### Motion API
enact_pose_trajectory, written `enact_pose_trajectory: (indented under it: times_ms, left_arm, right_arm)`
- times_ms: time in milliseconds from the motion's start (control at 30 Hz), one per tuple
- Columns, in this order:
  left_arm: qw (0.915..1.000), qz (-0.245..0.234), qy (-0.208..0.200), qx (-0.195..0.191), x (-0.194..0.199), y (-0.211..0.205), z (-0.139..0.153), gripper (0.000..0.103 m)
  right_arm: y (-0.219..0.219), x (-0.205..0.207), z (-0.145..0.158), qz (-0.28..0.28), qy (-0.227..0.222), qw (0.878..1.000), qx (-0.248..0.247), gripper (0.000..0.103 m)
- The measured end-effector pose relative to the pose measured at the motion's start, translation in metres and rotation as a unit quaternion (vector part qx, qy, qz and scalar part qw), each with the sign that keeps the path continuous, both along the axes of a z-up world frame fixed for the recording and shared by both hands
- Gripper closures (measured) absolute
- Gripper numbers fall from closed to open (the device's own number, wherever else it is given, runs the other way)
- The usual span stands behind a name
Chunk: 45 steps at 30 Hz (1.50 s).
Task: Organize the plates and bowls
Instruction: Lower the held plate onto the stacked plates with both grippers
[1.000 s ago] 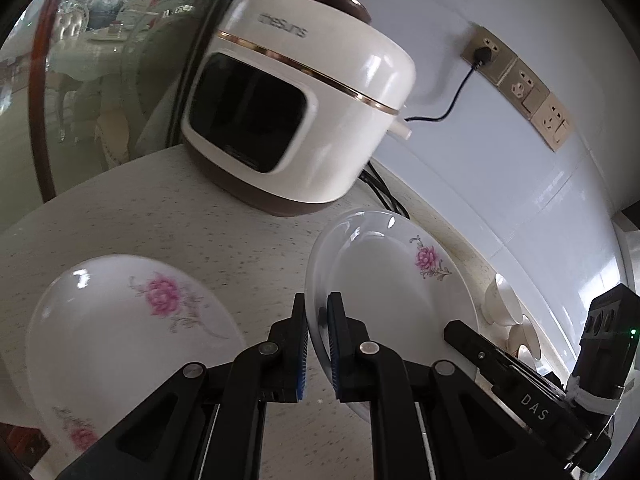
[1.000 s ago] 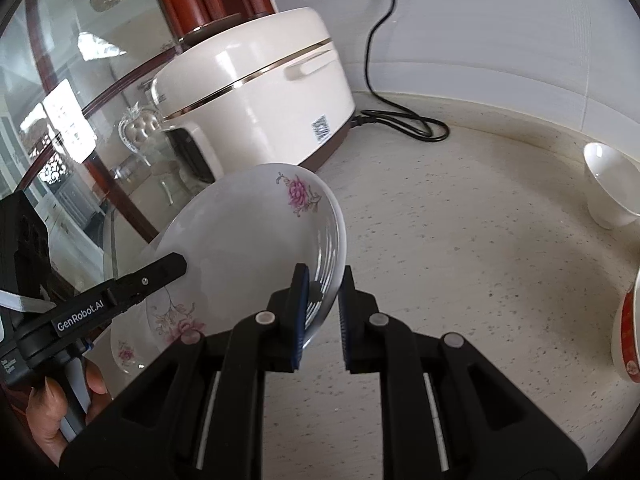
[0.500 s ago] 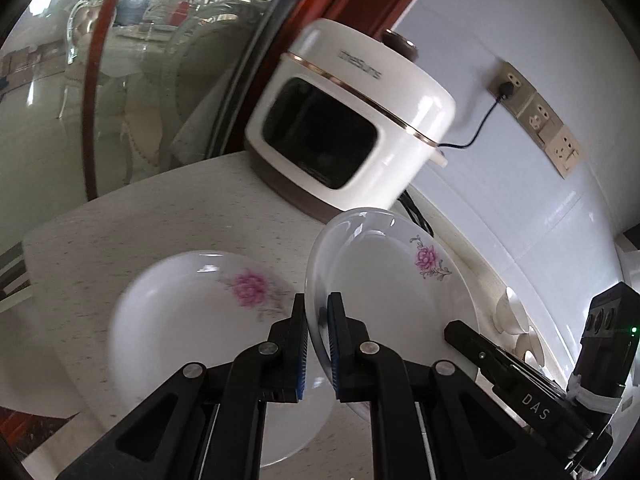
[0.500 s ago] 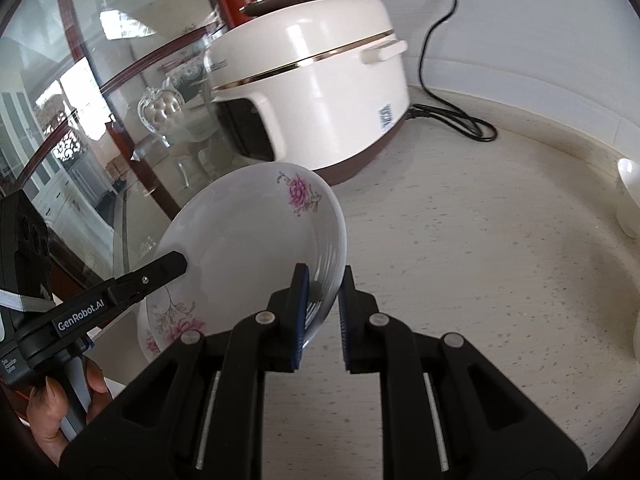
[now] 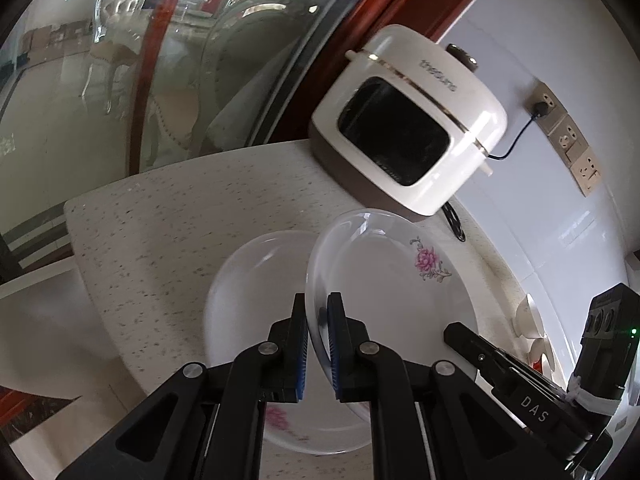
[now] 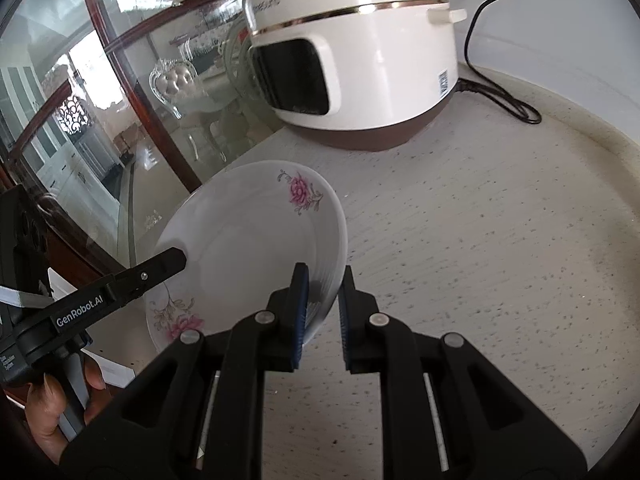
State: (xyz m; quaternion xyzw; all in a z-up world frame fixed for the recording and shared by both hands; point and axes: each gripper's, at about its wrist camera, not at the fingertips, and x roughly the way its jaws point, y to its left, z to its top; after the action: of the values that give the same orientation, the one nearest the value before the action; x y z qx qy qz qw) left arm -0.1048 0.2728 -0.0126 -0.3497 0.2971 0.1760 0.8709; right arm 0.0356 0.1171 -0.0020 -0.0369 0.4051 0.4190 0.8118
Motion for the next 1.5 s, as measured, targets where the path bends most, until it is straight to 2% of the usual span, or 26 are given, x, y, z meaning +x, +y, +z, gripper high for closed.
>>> enact_pose_trajectory:
  times_ms: [433, 1033, 1300, 1500]
  left_arm:
    - [0.9998, 0.008, 0.002, -0.018, -0.007, 0.014, -0.018, 0.094]
    - [0.9998, 0.016, 0.013, 0.007, -0.012, 0.008, -0.014, 0.093]
    - [0.9996, 0.025, 0.010, 0.005, -0.018, 0.010, -0.011, 0.093]
    - [0.9994, 0.030, 0.012, 0.010, -0.022, 0.013, -0.010, 0.093]
  right_arm:
    - [0.021, -0.008, -0.011, 0.009, 0.001, 1.000, -0.022, 0.086]
    - [0.020, -0.012, -0.012, 0.008, -0.004, 1.000, -0.021, 0.085]
    - [0.017, -0.009, -0.017, 0.028, 0.035, 0.999, -0.001, 0.080]
    - [0.014, -0.003, -0.025, 0.022, 0.063, 0.998, 0.012, 0.075]
